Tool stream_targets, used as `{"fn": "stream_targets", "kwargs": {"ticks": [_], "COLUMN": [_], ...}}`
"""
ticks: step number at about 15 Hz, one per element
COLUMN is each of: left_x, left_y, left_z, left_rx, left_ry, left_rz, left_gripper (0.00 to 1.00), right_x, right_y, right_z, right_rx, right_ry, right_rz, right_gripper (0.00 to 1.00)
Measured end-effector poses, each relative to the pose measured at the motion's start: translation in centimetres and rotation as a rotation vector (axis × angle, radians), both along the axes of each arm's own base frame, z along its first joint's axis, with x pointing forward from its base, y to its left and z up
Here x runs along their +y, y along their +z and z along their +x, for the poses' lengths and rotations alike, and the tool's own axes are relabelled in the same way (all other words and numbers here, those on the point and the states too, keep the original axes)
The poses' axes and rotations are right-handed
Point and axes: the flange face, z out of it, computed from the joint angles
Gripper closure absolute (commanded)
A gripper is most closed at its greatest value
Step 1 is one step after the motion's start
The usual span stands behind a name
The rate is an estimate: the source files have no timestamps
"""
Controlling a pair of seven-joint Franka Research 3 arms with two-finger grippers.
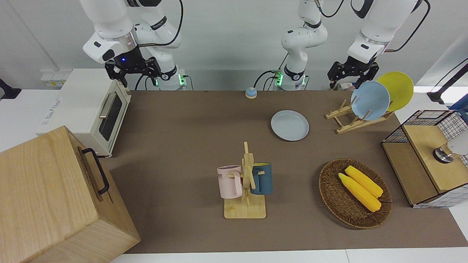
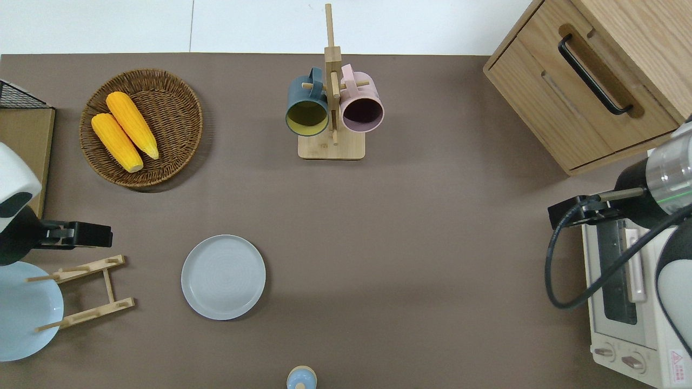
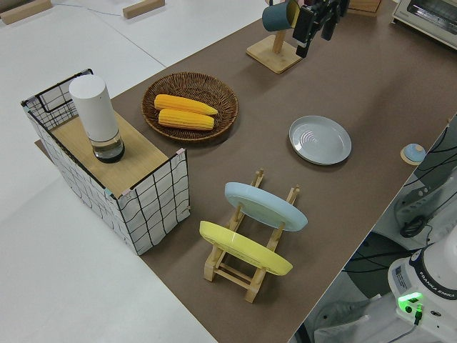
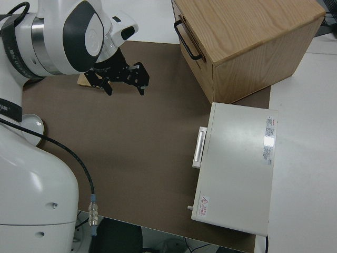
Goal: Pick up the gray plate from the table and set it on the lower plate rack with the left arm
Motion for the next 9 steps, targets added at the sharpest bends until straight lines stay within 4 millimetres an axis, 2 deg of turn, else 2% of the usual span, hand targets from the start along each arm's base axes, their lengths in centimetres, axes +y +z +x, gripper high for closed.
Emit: {"fn": "stream_targets", "kwargs": {"ticks": [9], "left_x": [-0.59], "left_y": [-0.1], "left_z": [0.02], "left_rx": [0.002], "left_ry": [-0.011], "left_rz": [0.001], "left_gripper": [0.01], "right_x": [0.0], "right_y": [0.0], "right_z": [0.0], "right_rx": [0.0], "right_ry": [0.0], "right_rz": [0.0], "right_gripper": [0.017]}}
